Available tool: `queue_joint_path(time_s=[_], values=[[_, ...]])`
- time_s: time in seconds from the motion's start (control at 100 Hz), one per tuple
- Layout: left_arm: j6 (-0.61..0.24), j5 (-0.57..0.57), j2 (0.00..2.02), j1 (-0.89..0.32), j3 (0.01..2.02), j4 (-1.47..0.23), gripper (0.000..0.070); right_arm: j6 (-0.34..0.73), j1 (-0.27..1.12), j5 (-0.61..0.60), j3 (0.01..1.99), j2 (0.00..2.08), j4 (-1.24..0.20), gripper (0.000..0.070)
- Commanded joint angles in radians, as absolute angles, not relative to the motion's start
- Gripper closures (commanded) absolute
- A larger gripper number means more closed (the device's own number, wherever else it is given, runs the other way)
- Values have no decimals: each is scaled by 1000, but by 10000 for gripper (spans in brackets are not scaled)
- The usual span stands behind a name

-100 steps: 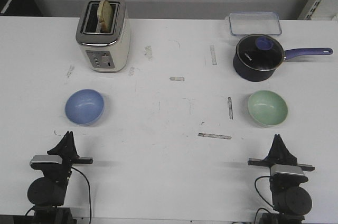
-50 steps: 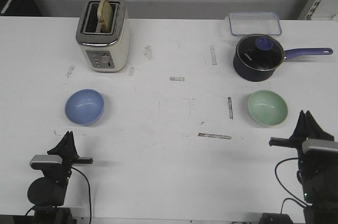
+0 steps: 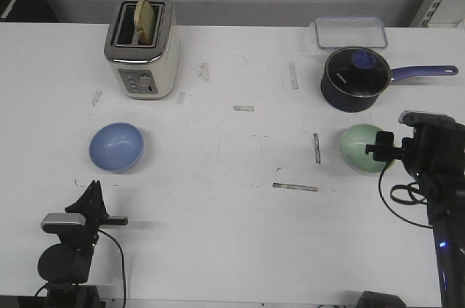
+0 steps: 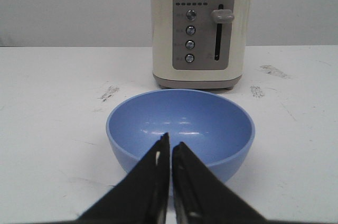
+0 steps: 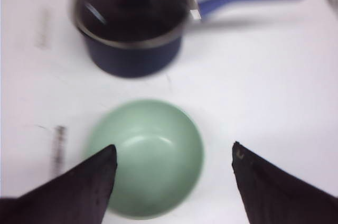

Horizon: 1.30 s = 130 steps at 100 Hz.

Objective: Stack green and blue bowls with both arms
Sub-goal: 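Move the right gripper to the pale green bowl rim and grasp it, then carry the green bowl with the right gripper toward the table center and set it down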

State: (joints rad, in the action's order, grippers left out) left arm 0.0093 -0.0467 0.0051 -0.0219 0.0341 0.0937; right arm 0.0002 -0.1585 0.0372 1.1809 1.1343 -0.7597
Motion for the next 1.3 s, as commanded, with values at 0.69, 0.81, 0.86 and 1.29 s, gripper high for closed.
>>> queue_joint_path(time_s=[0.69,0.81,0.86,1.29], values=[[11,-45,3,-21,13,105,698,-105,-300,-82,1193,1600,-708,466],[11,-45,3,-21,12,105,698,-105,-300,-80,1193,1597,-695,700],[11,-45,3,-21,13,105,698,-105,-300,-79,1193,1593,-690,700],[11,-45,3,-21,13,105,698,-39,-230,-207,1214,1405,-691,700]])
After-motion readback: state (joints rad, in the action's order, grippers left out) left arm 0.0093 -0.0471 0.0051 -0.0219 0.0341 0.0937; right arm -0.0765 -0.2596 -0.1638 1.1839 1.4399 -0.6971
